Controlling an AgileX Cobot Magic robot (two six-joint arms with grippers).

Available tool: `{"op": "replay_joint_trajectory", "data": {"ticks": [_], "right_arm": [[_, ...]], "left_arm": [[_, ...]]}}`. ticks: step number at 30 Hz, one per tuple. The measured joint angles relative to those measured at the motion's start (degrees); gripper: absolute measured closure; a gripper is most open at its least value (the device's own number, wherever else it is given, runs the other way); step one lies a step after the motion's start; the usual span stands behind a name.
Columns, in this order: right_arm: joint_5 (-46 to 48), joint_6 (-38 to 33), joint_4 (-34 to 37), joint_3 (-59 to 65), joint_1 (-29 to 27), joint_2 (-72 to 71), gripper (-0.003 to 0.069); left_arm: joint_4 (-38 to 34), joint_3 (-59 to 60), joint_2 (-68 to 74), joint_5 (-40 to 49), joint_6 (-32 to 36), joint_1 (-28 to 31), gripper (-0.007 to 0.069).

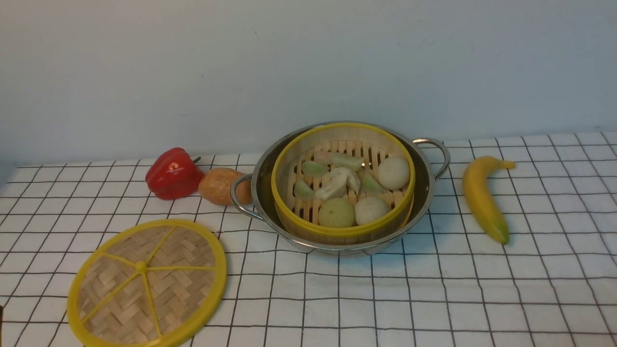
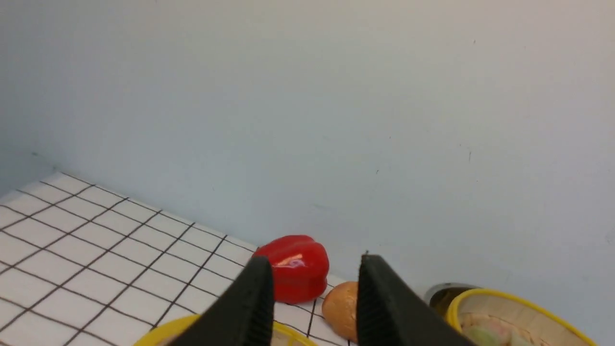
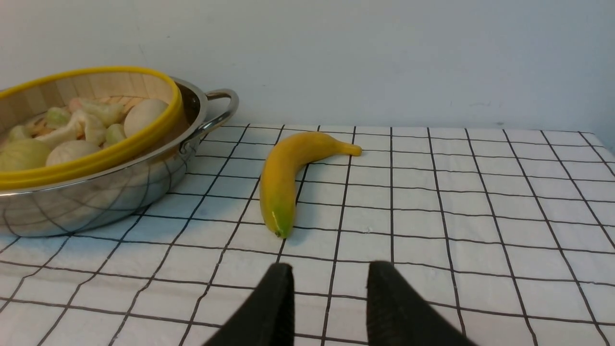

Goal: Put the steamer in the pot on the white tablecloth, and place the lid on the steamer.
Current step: 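Grasp the bamboo steamer lid lying on the table by its centre knob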

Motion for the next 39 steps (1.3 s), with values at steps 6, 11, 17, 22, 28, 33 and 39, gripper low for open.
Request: {"op": "replay_joint_trajectory", "data": {"ticks": [6,11,17,22,28,33,39], "right_arm": [[0.0,0.0,0.0,0.0,0.0,0.0,0.0419],[-0.1,0.0,0.0,0.0,0.0,0.0,0.0419],[-0.1,0.0,0.0,0.0,0.0,0.0,0.0419],[-0.1,0.9,0.0,0.0,0.0,0.0,0.0419],[-0.1,1.3,0.0,0.0,0.0,0.0,0.0419],[-0.1,1.3,0.0,0.0,0.0,0.0,0.0419],[-0.1,1.3,0.0,0.0,0.0,0.0,0.0419]], "left_arm": [[-0.4,-15.0,7.1,16.0,-1.5,0.0,0.0382],[4.9,-34.0,25.8,44.5,4.6,0.0,0.0382],[8.1,-45.0,48.2,55.3,19.6,0.0,0.0382],[4.8,-51.9,69.7,50.3,32.7,0.0,0.0382],[0.1,-58.7,87.5,48.8,40.9,0.0,0.0382],[0.8,-64.2,99.7,48.3,41.7,0.0,0.0382],[1.9,-65.2,103.9,45.3,41.6,0.0,0.0382]]}}
